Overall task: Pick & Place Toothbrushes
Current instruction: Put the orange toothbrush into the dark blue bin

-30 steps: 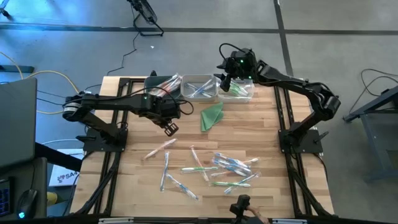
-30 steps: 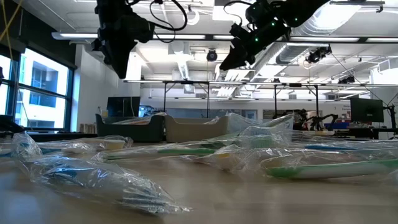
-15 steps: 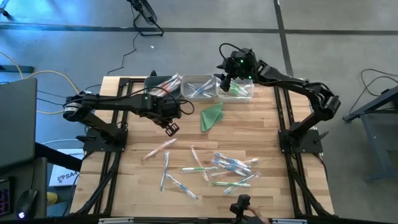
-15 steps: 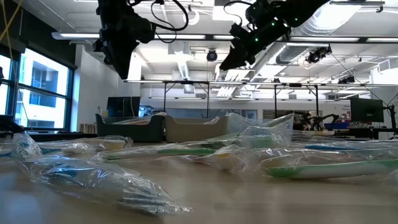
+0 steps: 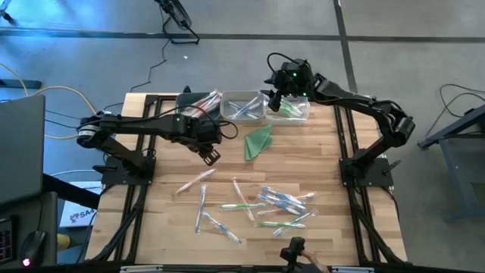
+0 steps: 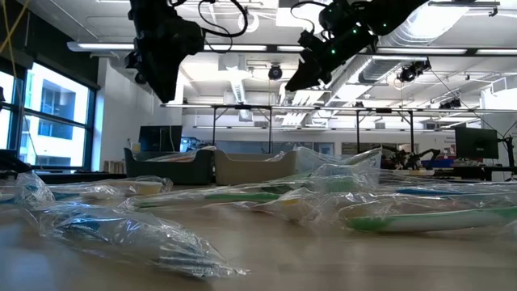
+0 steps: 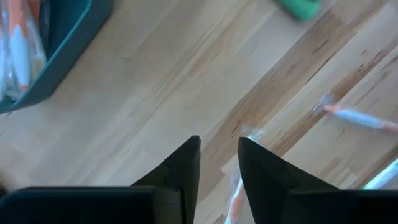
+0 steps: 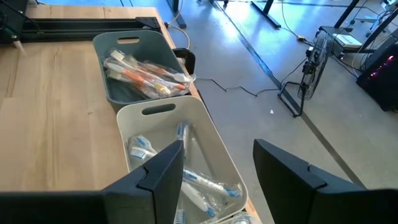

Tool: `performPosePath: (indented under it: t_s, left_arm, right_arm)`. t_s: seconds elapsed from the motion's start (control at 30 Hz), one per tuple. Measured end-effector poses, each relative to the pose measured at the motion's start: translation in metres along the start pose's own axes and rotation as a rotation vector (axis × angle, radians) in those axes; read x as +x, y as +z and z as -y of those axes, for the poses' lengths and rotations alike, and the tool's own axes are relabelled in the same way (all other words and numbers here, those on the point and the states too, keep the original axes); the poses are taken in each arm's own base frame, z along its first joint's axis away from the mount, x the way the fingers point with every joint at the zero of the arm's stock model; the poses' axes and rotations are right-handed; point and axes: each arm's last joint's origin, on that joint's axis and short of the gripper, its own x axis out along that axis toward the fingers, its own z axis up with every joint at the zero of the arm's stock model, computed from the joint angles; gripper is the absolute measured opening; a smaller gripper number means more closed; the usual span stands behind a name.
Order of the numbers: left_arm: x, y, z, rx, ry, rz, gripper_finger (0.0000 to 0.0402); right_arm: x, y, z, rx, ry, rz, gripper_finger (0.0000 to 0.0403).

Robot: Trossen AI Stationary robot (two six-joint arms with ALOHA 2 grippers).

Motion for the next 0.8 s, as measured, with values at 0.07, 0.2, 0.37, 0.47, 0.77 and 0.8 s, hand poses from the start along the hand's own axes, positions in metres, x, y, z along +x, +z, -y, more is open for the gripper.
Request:
performPosePath:
  t_s: [0.07,0.2,0.37,0.47,0.77,0.8]
  left_arm:
    - [0.0,0.002,0.002,-0.005,-0.015,0.02,0.0107]
    - [0.0,0.005,0.005,-0.015,-0.055,0.048,0.0107]
    - [0.003,0.003,0.005,-0.038,-0.07,0.023,0.0106]
    - [0.01,0.002,0.007,-0.074,-0.102,0.033,0.0106]
    - [0.04,-0.01,0.011,-0.152,-0.182,-0.115,0.0106]
    - [0.043,-0.012,0.01,-0.164,-0.179,-0.142,0.0106]
  right_arm:
    - [0.0,0.0,0.0,-0.004,0.0,0.0,0.0188]
    - [0.0,0.0,0.0,-0.006,0.0,0.0,0.0188]
    - [0.0,0.0,0.0,-0.006,0.0,0.0,0.0188]
    - [0.0,0.0,0.0,-0.006,0.0,-0.001,0.0188]
    - [0.0,-0.002,0.0,-0.004,0.005,-0.016,0.0188]
    - [0.0,-0.002,0.0,-0.004,0.005,-0.016,0.0188]
